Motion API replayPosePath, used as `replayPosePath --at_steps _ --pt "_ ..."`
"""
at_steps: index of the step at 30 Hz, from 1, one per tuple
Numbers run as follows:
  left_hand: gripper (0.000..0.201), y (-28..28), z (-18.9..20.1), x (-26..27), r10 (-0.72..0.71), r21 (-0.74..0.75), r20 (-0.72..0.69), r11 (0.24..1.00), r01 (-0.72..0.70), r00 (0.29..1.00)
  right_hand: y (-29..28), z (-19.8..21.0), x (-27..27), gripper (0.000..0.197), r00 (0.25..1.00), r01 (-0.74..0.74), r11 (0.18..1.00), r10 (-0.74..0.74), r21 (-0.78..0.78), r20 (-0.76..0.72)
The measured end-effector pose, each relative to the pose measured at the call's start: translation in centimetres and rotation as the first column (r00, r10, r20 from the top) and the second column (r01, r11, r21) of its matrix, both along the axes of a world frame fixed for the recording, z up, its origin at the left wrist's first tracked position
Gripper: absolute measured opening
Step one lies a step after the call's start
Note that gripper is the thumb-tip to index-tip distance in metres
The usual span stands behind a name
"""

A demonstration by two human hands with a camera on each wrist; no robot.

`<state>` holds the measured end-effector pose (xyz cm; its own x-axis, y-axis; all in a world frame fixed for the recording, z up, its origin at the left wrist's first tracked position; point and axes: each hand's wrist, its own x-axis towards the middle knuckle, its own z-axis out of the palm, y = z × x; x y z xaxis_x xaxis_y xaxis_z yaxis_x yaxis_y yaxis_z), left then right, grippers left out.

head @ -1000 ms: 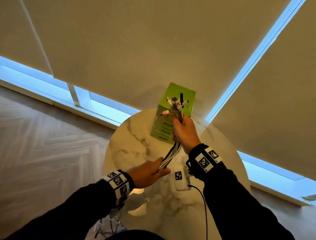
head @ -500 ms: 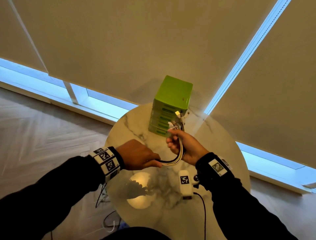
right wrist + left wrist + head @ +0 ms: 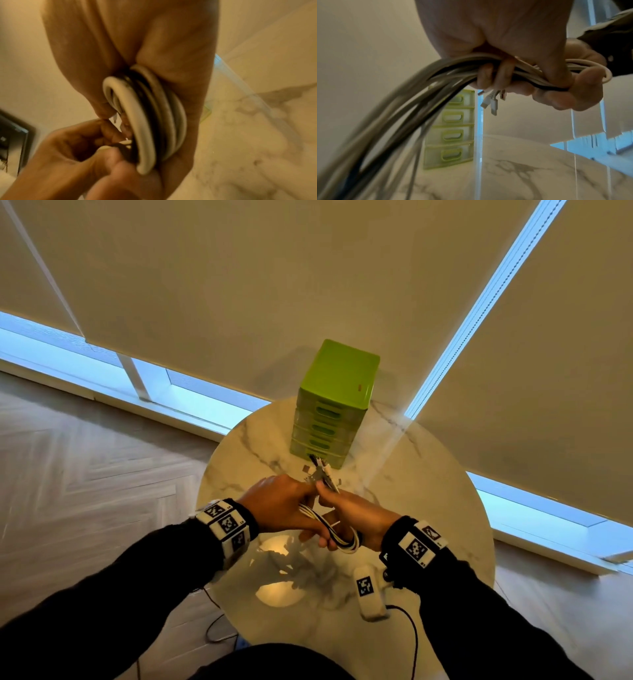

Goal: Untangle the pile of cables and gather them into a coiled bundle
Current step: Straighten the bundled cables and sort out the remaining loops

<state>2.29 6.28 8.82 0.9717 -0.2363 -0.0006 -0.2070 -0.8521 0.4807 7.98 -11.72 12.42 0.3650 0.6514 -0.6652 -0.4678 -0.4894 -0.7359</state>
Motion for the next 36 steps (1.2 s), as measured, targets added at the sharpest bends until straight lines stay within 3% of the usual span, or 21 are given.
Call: replayPosePath --at_steps 1,4,7,9,13,17,19,22,28,32,34,36 --pt "0.067 -0.1 -0.2 0.0 0.096 -0.031 -0.037 0.995 -0.097 0.995 -0.1 0.2 0.3 0.043 0.999 -0.019 1.000 0.019 -0.014 0.035" --pt "0.082 -0.9 -0.3 -0.1 0.290 0.064 -0.137 0.957 -0.284 0.947 -0.6 0.3 1.3 0.054 0.988 -0.091 0.995 0.096 -0.047 0.121" --pt "0.087 -1.5 -0.6 -0.1 0.300 0.038 -0.241 0.953 -0.300 0.923 -1.0 0.4 1.7 0.055 0.966 -0.189 0.979 0.199 -0.074 0.167" --pt "0.088 -1.0 -0.9 0.0 0.252 -0.065 -0.304 0.957 -0.284 0.919 -1.4 0.4 1.9 0.051 0.940 -0.229 0.968 0.247 -0.099 0.236" --pt "0.054 1.6 -2.0 -1.2 0.049 -0.244 -0.388 0.958 -0.154 0.920 -2.6 0.1 2.6 0.036 0.946 -0.135 0.983 0.166 -0.128 0.278" --pt "0.024 2.7 -4.0 -2.6 0.069 -0.354 -0.359 0.912 -0.205 0.931 -3.4 0.3 3.3 0.030 0.966 -0.031 0.998 0.042 -0.048 0.257" --pt "0.011 2.0 -3.7 -2.6 0.110 -0.525 -0.405 0.785 -0.330 0.908 -3.4 0.2 3.4 0.031 0.963 0.005 1.000 -0.002 -0.013 0.268" --pt "0.018 0.5 -2.1 -1.4 0.172 -0.692 -0.492 0.518 -0.503 0.854 -3.0 -0.6 3.0 0.037 0.958 0.063 0.997 -0.073 0.043 0.278" --pt "0.027 -1.4 1.6 1.4 0.275 -0.779 -0.574 0.105 -0.618 0.771 -1.1 -1.6 0.8 0.040 0.929 0.130 0.985 -0.160 0.110 0.333" --pt "0.034 -2.7 2.7 2.1 0.256 -0.779 -0.620 -0.088 -0.621 0.742 -0.1 -2.6 0.0 0.039 0.908 0.158 0.967 -0.221 0.198 0.355" --pt "0.035 -3.2 2.9 2.2 0.219 -0.756 -0.655 -0.168 -0.633 0.723 0.0 -3.1 -0.3 0.039 0.861 0.131 0.973 -0.207 0.191 0.464" --pt "0.035 -3.6 3.3 2.1 0.179 -0.738 -0.674 -0.204 -0.643 0.717 0.0 -3.6 -0.4 0.053 0.801 0.098 0.984 -0.166 0.148 0.575"
